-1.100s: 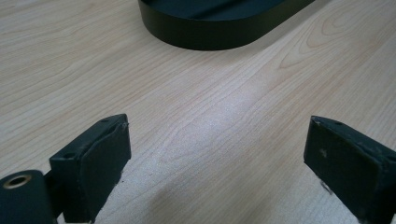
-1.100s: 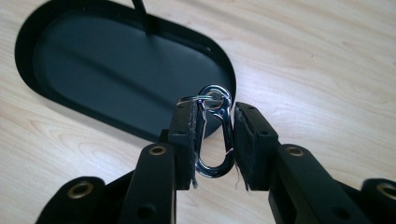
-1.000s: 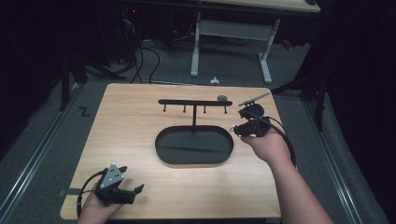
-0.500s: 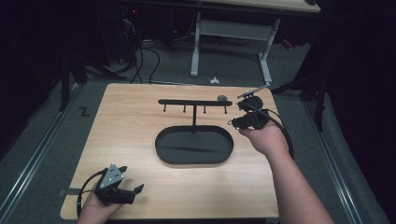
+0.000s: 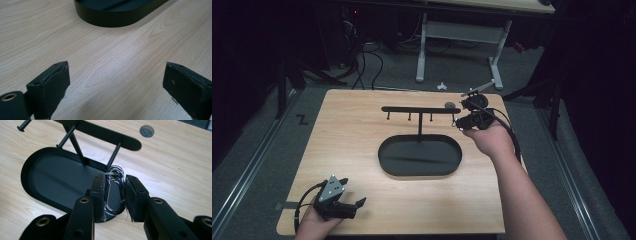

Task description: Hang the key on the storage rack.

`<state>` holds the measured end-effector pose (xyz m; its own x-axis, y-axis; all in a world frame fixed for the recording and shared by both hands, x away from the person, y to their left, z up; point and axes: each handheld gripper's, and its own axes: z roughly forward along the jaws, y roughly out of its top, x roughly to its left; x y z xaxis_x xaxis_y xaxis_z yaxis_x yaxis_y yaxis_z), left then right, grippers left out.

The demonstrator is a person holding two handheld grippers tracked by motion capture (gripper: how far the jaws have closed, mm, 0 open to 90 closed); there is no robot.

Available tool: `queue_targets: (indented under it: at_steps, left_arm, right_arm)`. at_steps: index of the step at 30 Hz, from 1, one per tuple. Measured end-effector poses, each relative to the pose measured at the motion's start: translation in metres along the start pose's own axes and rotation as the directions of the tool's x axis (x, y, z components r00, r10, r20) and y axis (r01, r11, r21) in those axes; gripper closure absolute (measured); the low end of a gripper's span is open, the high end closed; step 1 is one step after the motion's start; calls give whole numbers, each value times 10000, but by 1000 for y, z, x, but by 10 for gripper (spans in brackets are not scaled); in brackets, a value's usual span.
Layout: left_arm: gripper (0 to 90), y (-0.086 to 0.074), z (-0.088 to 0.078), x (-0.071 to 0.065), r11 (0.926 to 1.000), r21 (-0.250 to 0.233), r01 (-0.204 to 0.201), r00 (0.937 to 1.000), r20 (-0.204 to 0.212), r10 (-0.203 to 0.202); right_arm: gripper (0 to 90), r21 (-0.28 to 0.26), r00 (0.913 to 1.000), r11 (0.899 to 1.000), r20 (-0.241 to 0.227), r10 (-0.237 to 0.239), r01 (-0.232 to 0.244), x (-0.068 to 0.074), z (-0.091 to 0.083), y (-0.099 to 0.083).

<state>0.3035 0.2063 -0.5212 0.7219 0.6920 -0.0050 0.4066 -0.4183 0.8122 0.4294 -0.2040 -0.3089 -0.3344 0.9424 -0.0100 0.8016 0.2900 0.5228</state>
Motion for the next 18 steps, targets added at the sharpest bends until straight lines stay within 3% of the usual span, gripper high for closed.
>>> queue_targets:
  at_steps: [18]
  left_arm:
    - [77,-1,0,0,10000,29,4,10000,29,-4]
  right_arm:
    - [697,2,9979,9979,-75,649,-649,-14,17,13]
